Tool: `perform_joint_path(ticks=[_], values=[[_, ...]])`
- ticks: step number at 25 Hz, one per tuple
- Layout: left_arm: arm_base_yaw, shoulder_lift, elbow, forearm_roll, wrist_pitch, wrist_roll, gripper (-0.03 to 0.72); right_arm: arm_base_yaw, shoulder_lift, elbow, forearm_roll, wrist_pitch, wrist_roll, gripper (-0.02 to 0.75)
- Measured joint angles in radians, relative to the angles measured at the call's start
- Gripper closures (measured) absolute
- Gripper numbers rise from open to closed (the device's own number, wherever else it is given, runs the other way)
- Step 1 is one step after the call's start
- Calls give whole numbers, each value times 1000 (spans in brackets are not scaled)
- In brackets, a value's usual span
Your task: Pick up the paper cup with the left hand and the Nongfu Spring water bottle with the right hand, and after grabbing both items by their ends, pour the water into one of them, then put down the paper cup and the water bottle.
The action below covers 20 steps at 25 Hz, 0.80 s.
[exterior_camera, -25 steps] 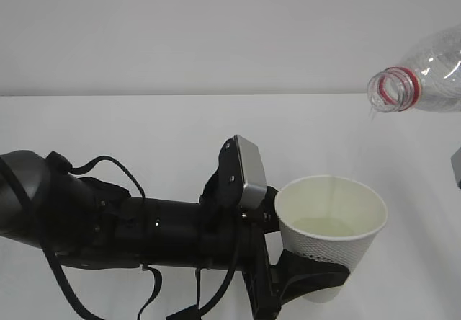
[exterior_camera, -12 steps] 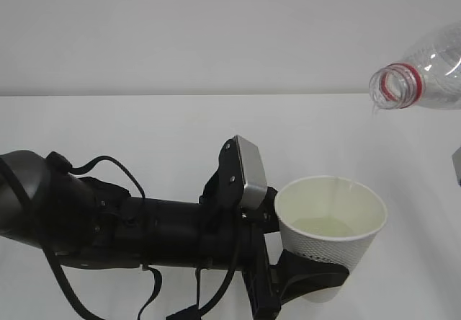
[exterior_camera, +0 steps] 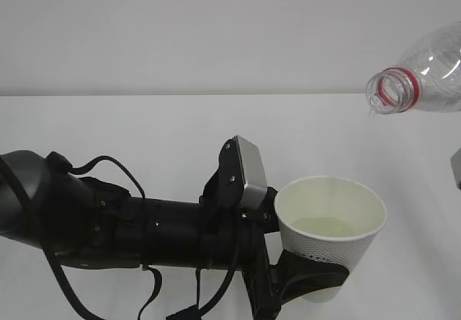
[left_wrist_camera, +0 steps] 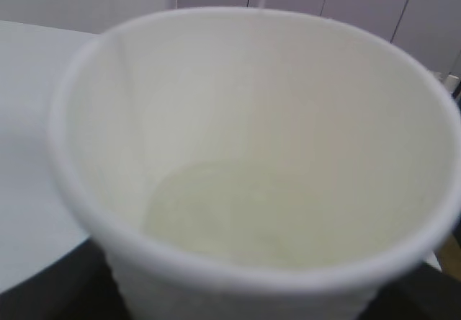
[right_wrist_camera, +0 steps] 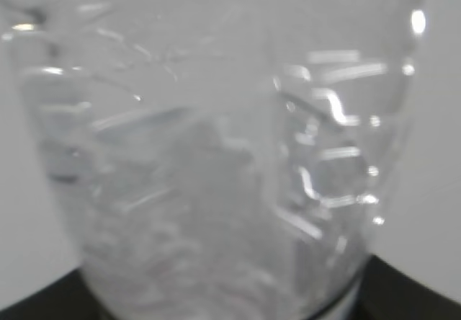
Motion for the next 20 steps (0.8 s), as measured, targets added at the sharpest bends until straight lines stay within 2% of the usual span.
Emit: perform_joint_path(ticks=[20], values=[[0,0,0,0,0,0,145,0,0,0,0,0,-8,351]])
